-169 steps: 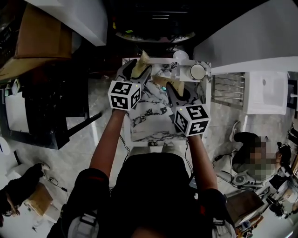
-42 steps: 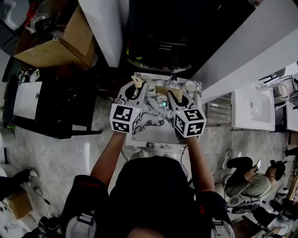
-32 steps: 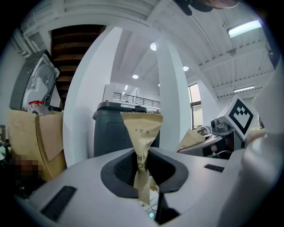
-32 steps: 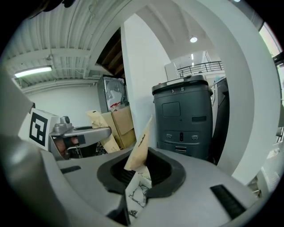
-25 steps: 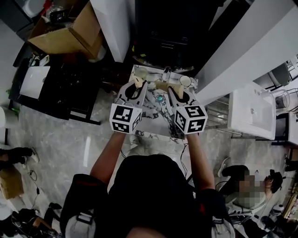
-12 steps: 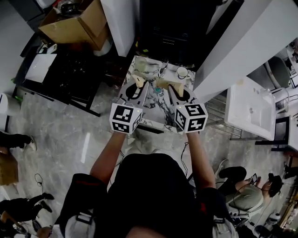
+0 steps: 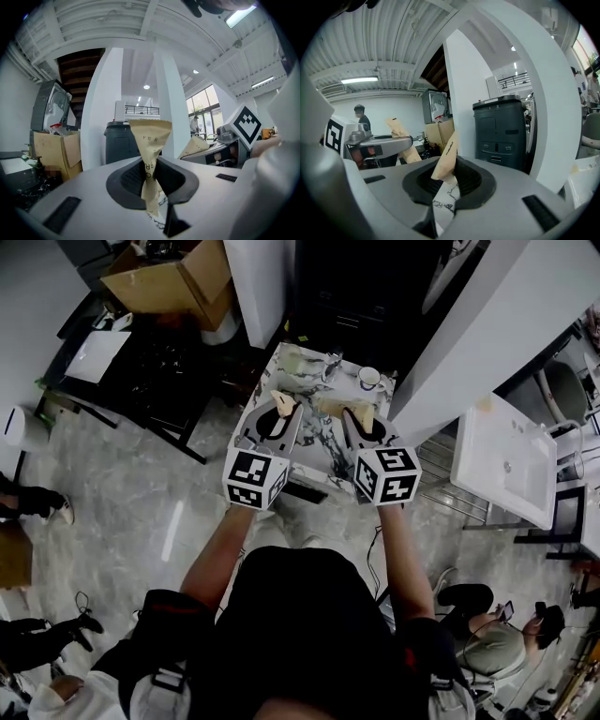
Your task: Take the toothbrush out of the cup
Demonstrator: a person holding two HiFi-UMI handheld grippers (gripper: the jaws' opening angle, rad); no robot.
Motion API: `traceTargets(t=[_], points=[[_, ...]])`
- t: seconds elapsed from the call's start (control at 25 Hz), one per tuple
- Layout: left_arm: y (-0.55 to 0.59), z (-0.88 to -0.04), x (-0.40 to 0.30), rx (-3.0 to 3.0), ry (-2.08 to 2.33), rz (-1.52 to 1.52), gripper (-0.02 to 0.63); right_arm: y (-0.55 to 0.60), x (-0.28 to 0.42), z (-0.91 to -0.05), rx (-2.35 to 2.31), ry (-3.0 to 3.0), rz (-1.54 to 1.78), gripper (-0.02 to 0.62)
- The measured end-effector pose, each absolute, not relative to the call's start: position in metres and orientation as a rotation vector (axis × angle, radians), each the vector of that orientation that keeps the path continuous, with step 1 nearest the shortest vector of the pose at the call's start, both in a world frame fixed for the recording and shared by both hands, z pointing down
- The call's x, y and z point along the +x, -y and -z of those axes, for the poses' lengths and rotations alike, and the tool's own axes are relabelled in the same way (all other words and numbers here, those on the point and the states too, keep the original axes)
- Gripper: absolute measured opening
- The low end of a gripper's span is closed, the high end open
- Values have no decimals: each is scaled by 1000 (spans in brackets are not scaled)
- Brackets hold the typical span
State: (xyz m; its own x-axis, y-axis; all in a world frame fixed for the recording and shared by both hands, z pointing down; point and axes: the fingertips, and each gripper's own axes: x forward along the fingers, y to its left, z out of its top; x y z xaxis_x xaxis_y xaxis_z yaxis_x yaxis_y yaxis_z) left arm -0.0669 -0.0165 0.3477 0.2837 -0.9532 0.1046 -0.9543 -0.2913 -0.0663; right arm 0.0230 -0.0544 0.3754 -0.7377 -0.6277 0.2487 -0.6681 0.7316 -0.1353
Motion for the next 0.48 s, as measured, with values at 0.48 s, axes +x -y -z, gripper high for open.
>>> traceTargets(t=[0.48], points=[[-3,-337,-76,2536,1862,-199,57,37,7,-364,1022,2789,-326,71]])
